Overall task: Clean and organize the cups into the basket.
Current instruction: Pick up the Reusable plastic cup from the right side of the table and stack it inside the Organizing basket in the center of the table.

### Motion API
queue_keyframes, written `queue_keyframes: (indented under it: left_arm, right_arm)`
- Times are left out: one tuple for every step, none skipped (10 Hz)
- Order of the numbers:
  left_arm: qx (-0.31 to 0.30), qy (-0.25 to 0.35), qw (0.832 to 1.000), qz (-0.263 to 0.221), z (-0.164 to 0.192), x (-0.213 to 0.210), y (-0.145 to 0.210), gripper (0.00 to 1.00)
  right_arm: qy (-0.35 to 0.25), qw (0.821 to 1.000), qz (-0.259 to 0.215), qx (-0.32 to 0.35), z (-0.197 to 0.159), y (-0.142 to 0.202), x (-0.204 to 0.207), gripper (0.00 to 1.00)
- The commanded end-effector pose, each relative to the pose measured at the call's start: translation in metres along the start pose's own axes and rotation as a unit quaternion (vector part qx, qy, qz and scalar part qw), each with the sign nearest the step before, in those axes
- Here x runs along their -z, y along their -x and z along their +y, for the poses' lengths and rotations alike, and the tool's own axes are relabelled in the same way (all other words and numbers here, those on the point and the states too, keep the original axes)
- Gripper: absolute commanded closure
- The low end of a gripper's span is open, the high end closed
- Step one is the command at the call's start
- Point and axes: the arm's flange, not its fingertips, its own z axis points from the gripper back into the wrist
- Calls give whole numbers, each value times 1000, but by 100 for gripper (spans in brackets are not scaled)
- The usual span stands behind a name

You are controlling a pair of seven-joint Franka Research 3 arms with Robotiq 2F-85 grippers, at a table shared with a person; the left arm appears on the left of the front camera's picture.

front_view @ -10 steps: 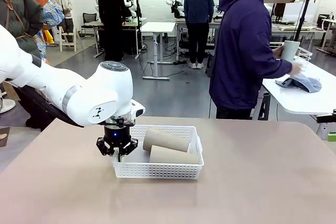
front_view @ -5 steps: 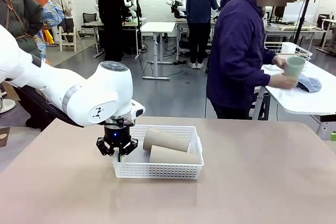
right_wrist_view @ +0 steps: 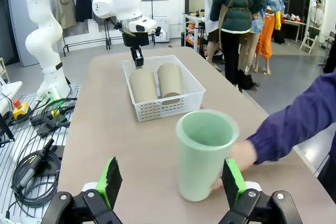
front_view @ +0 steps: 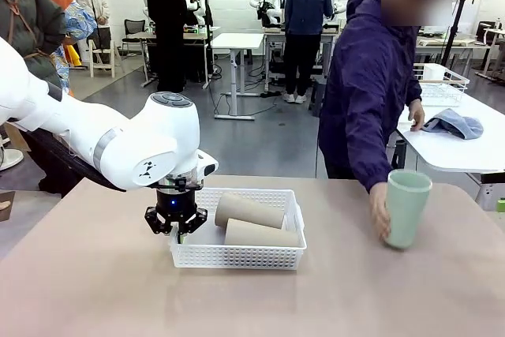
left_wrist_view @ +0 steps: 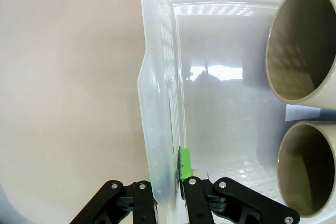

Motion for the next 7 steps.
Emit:
queue_keyframes:
  left_arm:
    - [-1, -8, 1000, -5, 0, 0, 2, 100]
    - [-1, -8, 1000, -5, 0, 0, 2, 100]
    - [-1, -8, 1000, -5, 0, 0, 2, 100]
    - [-1, -8, 1000, -5, 0, 0, 2, 100]
    - [-1, -8, 1000, -5, 0, 0, 2, 100]
    - [-1, -8, 1000, -5, 0, 0, 2, 100]
    - [-1, -8, 1000, -5, 0, 0, 2, 100]
  right_arm:
    - [-1, 1000, -4, -4, 5, 0, 1, 0]
    - [-1, 1000, -4, -4, 5, 0, 1, 0]
    - [-1, 1000, -4, -4, 5, 0, 1, 0]
    - [-1, 1000, -4, -4, 5, 0, 1, 0]
    - [-1, 1000, -4, -4, 5, 0, 1, 0]
    - [-1, 1000, -4, -4, 5, 0, 1, 0]
    - [-1, 1000, -4, -4, 5, 0, 1, 0]
